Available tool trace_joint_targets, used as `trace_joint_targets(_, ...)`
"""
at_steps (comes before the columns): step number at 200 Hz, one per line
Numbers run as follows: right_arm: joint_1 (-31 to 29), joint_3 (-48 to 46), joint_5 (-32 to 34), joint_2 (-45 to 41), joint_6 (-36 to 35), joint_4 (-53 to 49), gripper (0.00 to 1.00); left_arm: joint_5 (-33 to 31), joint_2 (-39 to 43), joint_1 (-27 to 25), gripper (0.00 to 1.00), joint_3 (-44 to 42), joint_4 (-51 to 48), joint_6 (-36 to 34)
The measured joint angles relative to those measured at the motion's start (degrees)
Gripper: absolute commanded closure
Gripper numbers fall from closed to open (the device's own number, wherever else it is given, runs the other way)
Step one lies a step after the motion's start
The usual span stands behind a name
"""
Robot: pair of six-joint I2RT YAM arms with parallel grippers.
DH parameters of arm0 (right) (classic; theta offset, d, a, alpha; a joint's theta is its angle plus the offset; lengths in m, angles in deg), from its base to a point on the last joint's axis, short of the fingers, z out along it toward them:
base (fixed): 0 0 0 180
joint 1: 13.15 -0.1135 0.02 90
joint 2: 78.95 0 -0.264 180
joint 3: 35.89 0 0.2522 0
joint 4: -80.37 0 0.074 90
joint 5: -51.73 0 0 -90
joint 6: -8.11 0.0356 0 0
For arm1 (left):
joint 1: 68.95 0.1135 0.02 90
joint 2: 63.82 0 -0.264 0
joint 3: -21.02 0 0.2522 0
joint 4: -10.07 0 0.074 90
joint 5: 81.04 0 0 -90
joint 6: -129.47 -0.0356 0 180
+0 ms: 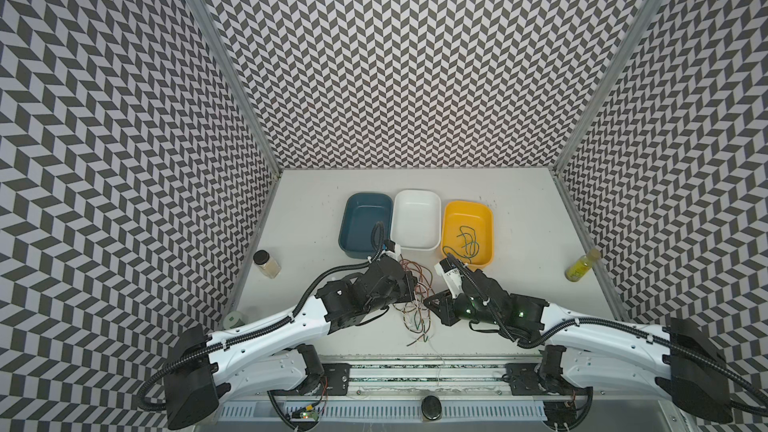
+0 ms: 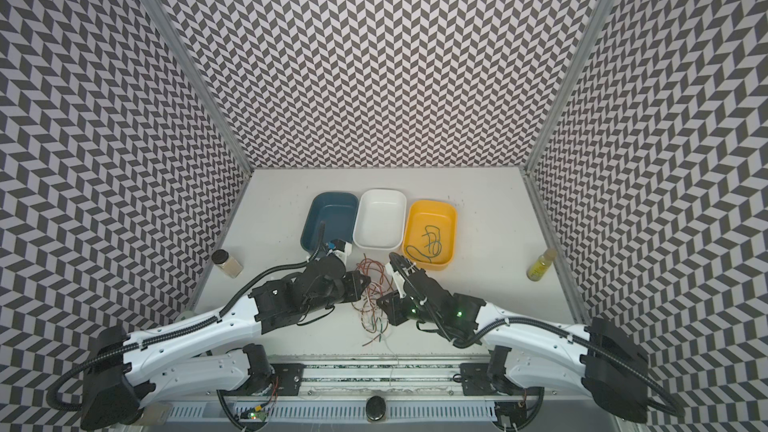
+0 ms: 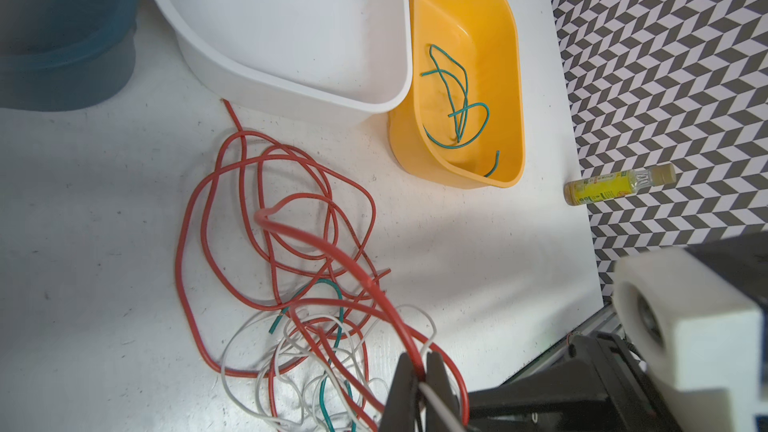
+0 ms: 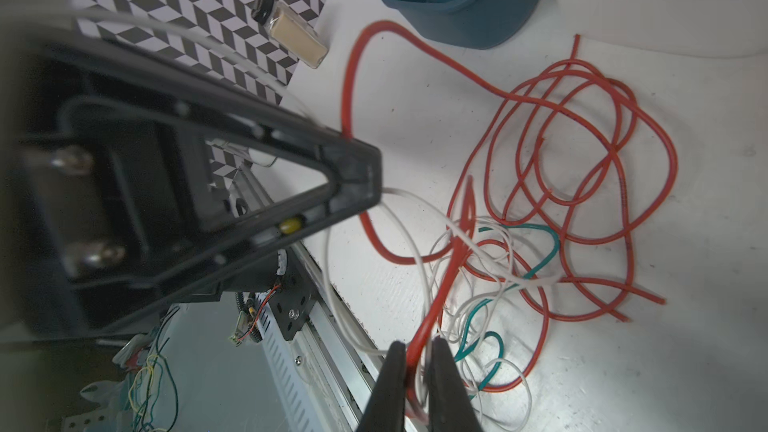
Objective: Untangle the cables
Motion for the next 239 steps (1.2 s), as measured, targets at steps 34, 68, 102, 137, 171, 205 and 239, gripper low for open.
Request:
trace_joint_targets(34, 0.0, 0.0, 4.5, -0.1, 0.3, -3.9, 0.95, -1.7, 2.5, 0.0, 1.0, 0.0, -1.6, -0.1)
trace_joint_targets(68, 0.0, -1.5, 8.5, -2.8, 0.4, -6.6, 0.98, -2.0, 3.6, 0.7, 1.0, 0.0, -2.8, -0.2)
trace_joint_targets(102, 0.4, -3.3, 11.5, -7.3, 0.0, -9.0, 1.0, -1.9, 4.5, 1.9, 1.0, 0.0, -3.9, -0.4)
trace_joint_targets(137, 2.8, -3.8, 13.3, -14.7, -1.2, -14.6, 1.0, -1.2, 9.1, 5.6, 1.0, -0.8, -5.6, -1.3)
trace_joint_targets(171, 8.3, -3.9, 13.2, -24.6, -3.5, -21.5, 1.0, 0.0, 12.0, 9.9, 1.0, -3.3, -7.3, -1.7)
trace_joint_targets(205, 13.6, -0.2, 13.2, -30.9, -7.5, -31.5, 1.0, 1.6, 13.9, 12.9, 1.0, -5.1, -9.1, -2.2)
trace_joint_targets(239, 16.0, 10.4, 14.3, -31.3, -12.0, -40.7, 1.0, 3.2, 13.7, 14.1, 0.98, -5.7, -9.2, -2.9)
